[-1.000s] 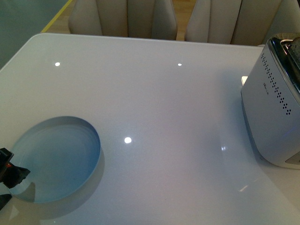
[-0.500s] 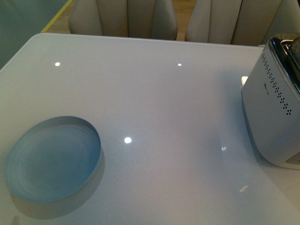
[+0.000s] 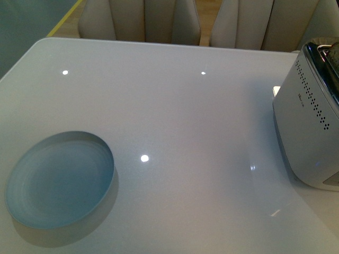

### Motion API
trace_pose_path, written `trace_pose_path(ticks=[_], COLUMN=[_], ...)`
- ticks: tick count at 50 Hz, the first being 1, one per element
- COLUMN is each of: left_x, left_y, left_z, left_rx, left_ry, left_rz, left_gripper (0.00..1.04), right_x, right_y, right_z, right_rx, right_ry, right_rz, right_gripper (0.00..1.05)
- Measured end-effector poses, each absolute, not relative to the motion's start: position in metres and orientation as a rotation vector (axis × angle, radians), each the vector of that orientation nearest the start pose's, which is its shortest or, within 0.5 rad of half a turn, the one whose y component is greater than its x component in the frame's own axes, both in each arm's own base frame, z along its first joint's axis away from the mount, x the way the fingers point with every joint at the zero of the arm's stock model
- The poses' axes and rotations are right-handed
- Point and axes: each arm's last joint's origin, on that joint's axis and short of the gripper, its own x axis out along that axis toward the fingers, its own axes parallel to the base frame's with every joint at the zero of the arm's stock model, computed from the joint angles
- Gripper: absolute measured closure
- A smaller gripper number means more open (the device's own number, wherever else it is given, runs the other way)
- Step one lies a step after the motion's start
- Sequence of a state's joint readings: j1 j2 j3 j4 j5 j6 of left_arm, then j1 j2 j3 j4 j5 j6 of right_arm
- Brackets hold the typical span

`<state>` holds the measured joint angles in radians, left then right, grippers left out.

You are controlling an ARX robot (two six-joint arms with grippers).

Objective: Left arm holds plate, right arm toasts bread

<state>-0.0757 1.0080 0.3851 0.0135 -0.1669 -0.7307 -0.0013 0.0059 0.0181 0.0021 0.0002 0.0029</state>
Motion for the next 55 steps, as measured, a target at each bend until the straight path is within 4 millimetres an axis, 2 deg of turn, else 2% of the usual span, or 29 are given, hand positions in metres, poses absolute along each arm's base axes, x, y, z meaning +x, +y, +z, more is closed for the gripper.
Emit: trace_pose_path(ticks=[14, 32, 35, 36, 41, 45, 47, 55], left_x=[0.181, 0.181, 0.182, 0.178, 0.166, 0.159, 0.155, 0.146], left_y=[-0.035, -0.038, -0.036, -0.034, -0.025, -0.021, -0.018, -0.013], left_z=[0.194, 0.199, 0.192, 0.190, 0.192, 0.192, 0.187, 0.181], left_rx=[-0.620, -0.629, -0.537, -0.448, -0.198, -0.104, -0.064, -0.024], left_ry=[0.522, 0.494, 0.318, 0.240, 0.030, -0.005, 0.003, 0.009], left_rz=[0.312, 0.281, 0.103, 0.050, -0.005, -0.006, -0.005, -0.005], left_gripper=[0.07, 0.09, 0.21, 0.27, 0.46, 0.60, 0.71, 0.99], right_x=[0.097, 0.097, 0.097, 0.097, 0.097, 0.097, 0.097, 0.097], right_y=[0.000, 0.000, 0.000, 0.000, 0.000, 0.000, 0.000, 0.000], right_z=[0.169, 0.169, 0.169, 0.169, 0.169, 0.169, 0.169, 0.169], right_rx=[0.003, 0.003, 0.003, 0.003, 0.003, 0.003, 0.003, 0.003], right_ry=[-0.014, -0.014, -0.014, -0.014, -0.015, -0.015, -0.015, -0.015], right_rz=[-0.002, -0.002, -0.002, -0.002, -0.001, -0.001, -0.001, -0.001], right_gripper=[0.09, 0.09, 0.09, 0.09, 0.09, 0.09, 0.09, 0.09])
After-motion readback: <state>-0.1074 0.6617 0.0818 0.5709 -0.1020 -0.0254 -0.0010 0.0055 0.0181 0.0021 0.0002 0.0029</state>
